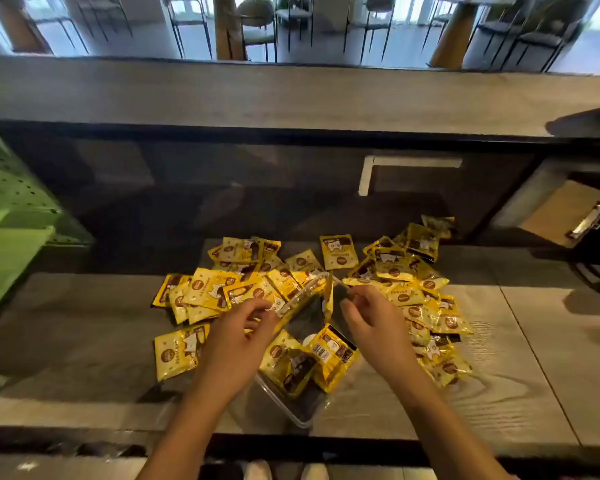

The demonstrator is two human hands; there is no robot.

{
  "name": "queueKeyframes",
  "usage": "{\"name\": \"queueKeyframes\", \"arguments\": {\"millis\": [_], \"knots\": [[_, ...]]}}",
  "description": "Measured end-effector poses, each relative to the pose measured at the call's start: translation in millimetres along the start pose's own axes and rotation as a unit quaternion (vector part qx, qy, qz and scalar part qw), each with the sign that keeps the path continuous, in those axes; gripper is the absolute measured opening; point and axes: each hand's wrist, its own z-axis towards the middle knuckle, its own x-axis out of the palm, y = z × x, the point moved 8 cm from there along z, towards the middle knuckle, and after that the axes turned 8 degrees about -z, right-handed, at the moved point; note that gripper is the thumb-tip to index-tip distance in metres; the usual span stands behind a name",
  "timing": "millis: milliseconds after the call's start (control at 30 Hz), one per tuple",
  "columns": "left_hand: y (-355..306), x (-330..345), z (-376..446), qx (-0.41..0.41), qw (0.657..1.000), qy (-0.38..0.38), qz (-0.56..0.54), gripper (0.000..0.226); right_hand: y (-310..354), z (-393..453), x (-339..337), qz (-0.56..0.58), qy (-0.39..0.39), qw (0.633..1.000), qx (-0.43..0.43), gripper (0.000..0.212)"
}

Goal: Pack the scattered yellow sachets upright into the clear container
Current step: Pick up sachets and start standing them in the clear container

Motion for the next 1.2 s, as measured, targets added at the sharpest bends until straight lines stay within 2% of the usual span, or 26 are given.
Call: {"name": "queueKeyframes", "arguments": {"millis": [167, 300, 533, 733, 867, 967, 1033, 1200], "knots": [[29.2, -14.5, 1.4, -0.039, 0.998, -0.053, -0.005, 0.025, 14.8, 2.4, 30.3, 0.015, 0.023, 0.999, -0.023, 0.019], [52.0, -28.4, 6.1, -0.064, 0.996, -0.068, 0.01, 0.031, 35.7, 11.5, 54.4, 0.03, 0.057, 0.997, -0.036, 0.016], [60.5, -20.3, 24.8, -0.051, 0.998, -0.048, 0.01, 0.027, 29.0, 20.2, 45.3, -0.051, -0.041, 0.998, -0.019, 0.02], [64.2, -13.5, 37.4, -0.041, 0.999, -0.029, 0.018, 0.026, 29.6, 22.3, 49.1, -0.078, -0.046, 0.996, -0.014, 0.016], [85.7, -33.6, 39.1, -0.069, 0.996, -0.052, 0.025, 0.03, 66.3, 22.5, 80.3, -0.07, -0.009, 0.995, -0.066, 0.025], [105.1, -50.0, 40.3, -0.093, 0.989, -0.078, 0.083, 0.039, 91.5, 25.0, 108.8, -0.099, 0.03, 0.989, -0.109, 0.032], [118.8, -55.9, 40.5, -0.117, 0.982, -0.08, 0.129, 0.049, 99.0, 29.7, 126.6, -0.125, 0.067, 0.983, -0.113, 0.037], [129.5, -62.7, 54.8, -0.144, 0.971, -0.113, 0.157, 0.072, 103.6, 49.6, 167.2, -0.22, 0.163, 0.955, -0.113, 0.059]]}}
